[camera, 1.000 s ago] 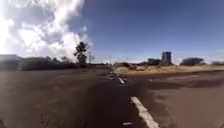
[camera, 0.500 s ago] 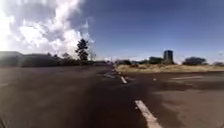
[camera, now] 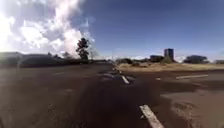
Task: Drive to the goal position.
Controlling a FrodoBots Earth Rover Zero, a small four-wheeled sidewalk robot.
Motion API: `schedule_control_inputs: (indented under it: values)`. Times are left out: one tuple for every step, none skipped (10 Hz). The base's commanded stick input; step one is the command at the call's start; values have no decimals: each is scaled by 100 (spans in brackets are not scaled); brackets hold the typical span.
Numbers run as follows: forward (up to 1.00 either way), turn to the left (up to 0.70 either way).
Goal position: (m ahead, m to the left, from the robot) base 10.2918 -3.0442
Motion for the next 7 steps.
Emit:
schedule_control_inputs:
  values:
    - [50, 0]
    - [50, 0]
    - [50, 0]
    - [50, 0]
    - [50, 0]
    - [50, 0]
    - [50, 0]
